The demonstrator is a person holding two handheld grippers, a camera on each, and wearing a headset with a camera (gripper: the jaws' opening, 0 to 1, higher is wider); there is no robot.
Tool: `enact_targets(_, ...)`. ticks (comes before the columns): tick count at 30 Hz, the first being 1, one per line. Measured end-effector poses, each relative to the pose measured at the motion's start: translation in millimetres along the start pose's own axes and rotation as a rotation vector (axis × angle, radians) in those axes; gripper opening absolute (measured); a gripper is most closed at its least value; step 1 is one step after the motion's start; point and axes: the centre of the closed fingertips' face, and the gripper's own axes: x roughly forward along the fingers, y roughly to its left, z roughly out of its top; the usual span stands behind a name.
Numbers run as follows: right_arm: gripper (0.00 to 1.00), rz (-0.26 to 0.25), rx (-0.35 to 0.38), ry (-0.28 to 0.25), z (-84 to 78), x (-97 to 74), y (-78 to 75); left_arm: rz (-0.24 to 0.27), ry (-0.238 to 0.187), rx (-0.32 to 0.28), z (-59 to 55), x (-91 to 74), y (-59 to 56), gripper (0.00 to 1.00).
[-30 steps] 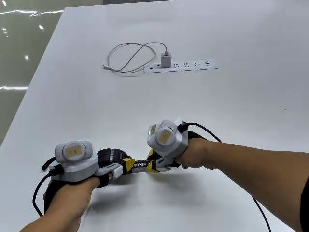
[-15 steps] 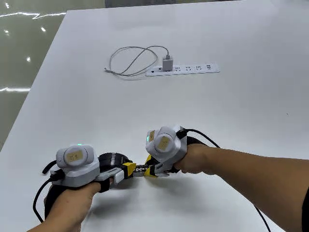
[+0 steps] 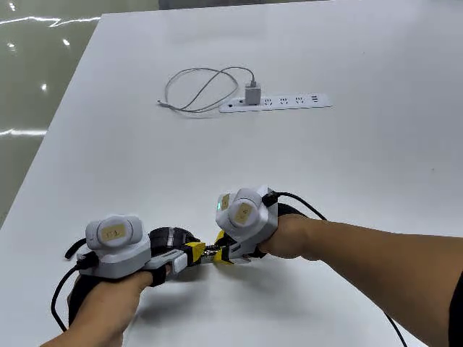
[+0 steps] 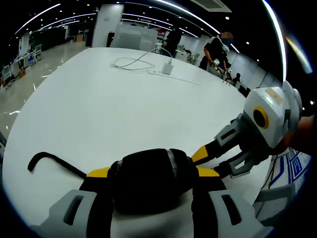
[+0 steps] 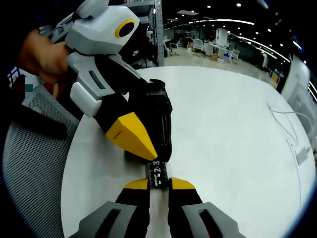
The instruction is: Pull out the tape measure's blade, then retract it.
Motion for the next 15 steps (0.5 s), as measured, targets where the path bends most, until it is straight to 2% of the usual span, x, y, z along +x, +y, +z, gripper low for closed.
enact_targets(8,0.09,0.001,-0.021,0.002,2.4,1.0,1.1,0.001,-0.001,-0.003,-0.2,0.5,0.7,0.60)
enact_targets(9,0.09,0.001,-0.006,-0.003,2.7,1.4,0.9,0.001,-0.001,-0.004,-0.2,0.5,0.8,0.60)
enact_targets(12,0.09,0.030,-0.007,-0.022,3.5,0.9,1.2,-0.001,-0.001,-0.003,-0.1,0.2,0.5,0.60)
enact_targets(15,0.09,0.036,-0.016,-0.029,4.6,1.3,2.0,0.000,0.001,-0.005,-0.1,0.2,0.6,0.60)
